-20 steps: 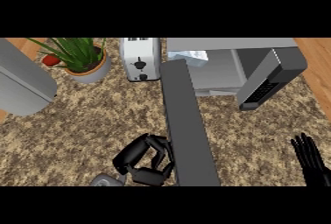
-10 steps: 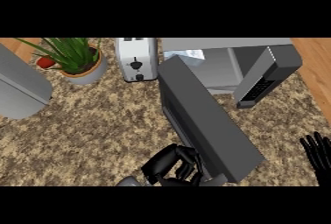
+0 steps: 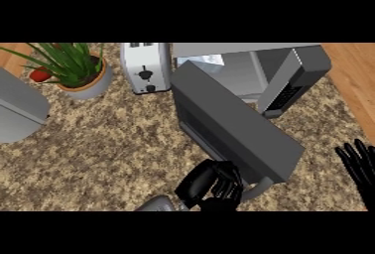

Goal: Pick up the milk, place it into the microwave and close the microwave

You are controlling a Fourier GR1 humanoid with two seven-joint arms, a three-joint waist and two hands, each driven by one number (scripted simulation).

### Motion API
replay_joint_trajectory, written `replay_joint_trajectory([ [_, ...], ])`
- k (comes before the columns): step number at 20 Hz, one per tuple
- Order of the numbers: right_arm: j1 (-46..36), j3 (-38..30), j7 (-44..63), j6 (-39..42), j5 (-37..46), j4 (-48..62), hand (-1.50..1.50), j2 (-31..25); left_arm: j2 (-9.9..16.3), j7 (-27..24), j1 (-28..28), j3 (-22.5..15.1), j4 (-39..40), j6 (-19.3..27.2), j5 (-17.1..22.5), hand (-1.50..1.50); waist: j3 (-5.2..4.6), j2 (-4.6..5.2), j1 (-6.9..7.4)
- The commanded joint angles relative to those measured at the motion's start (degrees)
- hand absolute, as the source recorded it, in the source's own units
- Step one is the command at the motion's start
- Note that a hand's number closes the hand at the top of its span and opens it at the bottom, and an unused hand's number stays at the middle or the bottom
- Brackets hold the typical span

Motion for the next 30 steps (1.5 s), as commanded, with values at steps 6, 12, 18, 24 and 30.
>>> replay_joint_trajectory([
  [6, -0.36, 3.17, 5.53, 3.58, -5.50, -9.20, -1.50, -2.32, -1.21, 1.07, -10.93, -3.52, 1.04, 12.08, 8.62, 1.50, -0.12, 0.61, -3.37],
  [12, -0.56, 3.72, 8.76, 2.51, -8.23, -12.58, -1.50, -2.87, -1.24, -1.00, -16.11, -0.98, 4.13, 18.42, 13.97, 1.50, -0.14, 1.15, -4.87],
  [18, -0.50, 2.57, 11.50, 1.85, -11.54, -14.50, -1.50, -4.68, -1.26, -1.49, -22.97, 1.09, 9.11, 21.54, 18.54, 1.50, -0.02, 1.50, -5.94],
  [24, -1.45, 2.46, 14.12, 0.31, -13.27, -16.13, -1.50, -5.62, -1.27, -3.12, -27.48, 3.60, 14.53, 21.19, 23.45, 1.50, -0.03, 2.43, -6.99],
  [30, -2.06, 1.53, 15.60, -0.52, -15.47, -17.31, -1.50, -6.60, -1.27, -6.10, -30.01, 6.66, 18.72, 19.59, 28.79, 1.50, 0.00, 2.98, -7.59],
])
